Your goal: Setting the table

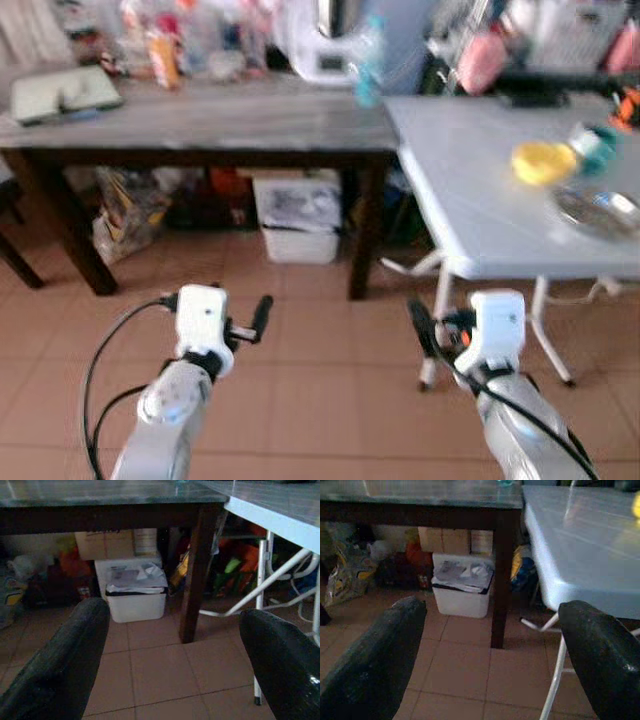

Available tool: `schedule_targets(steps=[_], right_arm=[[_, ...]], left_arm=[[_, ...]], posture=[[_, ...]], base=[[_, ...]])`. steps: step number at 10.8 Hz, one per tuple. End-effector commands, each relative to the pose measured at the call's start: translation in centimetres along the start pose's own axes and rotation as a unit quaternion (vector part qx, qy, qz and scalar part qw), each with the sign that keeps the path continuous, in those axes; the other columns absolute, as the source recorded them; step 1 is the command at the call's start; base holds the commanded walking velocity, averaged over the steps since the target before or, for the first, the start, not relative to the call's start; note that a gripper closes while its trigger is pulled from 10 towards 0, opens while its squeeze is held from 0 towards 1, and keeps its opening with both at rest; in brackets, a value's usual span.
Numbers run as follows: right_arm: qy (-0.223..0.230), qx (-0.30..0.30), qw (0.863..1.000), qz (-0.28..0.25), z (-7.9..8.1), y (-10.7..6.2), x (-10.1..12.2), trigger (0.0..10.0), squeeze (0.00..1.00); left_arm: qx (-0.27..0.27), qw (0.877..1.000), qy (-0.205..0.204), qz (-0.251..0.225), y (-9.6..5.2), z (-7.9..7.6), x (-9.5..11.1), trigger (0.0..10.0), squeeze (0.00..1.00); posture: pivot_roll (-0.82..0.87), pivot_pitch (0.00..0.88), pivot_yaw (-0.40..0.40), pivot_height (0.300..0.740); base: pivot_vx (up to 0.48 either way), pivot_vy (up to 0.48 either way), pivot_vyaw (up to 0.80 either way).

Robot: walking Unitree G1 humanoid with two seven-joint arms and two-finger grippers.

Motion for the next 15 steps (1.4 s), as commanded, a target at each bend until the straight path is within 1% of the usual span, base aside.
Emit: schedule_targets(steps=[1, 4, 5, 9, 12, 13, 15], right_arm=[[-0.003, -0.009, 1.000, 0.001, -0.53, -0.24, -0.05, 10.0, 0.00], [-0.020, -0.005, 1.000, -0.006, -0.25, -0.24, 0.25, 10.0, 0.00], [-0.026, -0.003, 1.000, -0.010, -0.11, -0.28, 0.36, 10.0, 0.00], [-0.026, -0.006, 1.000, -0.008, -0.11, -0.35, 0.25, 10.0, 0.00], [-0.024, -0.010, 1.000, -0.011, -0.11, -0.40, 0.23, 10.0, 0.00], [-0.020, -0.017, 0.999, -0.022, -0.35, -0.48, 0.59, 10.0, 0.00], [-0.020, -0.025, 0.999, -0.029, -0.76, -0.42, 0.81, 10.0, 0.00]], left_arm=[[-0.010, 1.000, 0.000, 0.002, 0.09, -0.58, -0.04, 10.0, 0.00], [-0.010, 1.000, 0.000, 0.002, 0.19, -0.64, -0.02, 10.0, 0.00], [-0.010, 1.000, 0.001, 0.002, 0.25, -0.69, -0.05, 10.0, 0.00], [-0.012, 1.000, 0.001, 0.004, 0.38, -0.82, -0.20, 10.0, 0.00], [-0.015, 1.000, 0.002, 0.004, 0.44, -0.91, -0.20, 10.0, 0.00], [-0.016, 1.000, 0.002, 0.002, 0.57, -0.91, -0.06, 10.0, 0.00], [-0.017, 1.000, 0.002, 0.000, 0.73, -0.97, 0.04, 10.0, 0.00]], posture=[[-0.03, 0.048, 0.030, 0.740], [-0.03, 0.050, 0.033, 0.740], [-0.03, 0.051, 0.034, 0.740], [-0.04, 0.054, 0.037, 0.740], [-0.03, 0.055, 0.039, 0.740], [-0.04, 0.053, 0.039, 0.740], [-0.04, 0.048, 0.038, 0.740]], base=[[0.000, -0.412, 0.00], [0.000, -0.385, 0.00], [0.000, -0.356, 0.44], [0.000, -0.350, 0.55], [0.000, -0.352, 0.00], [0.000, -0.352, 0.00], [0.000, -0.351, 0.00]])
Point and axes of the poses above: a point about 5 cm out from each wrist's last joint towards the gripper, its own y axis pointing out of the wrist towards the gripper, its own x axis along the axis of the wrist's last joint, z = x × y, the point moved 4 cm from there along y, pointing out of the wrist towards the gripper, and after that the axes turned 1 degree about -y, right-handed, at the moved point
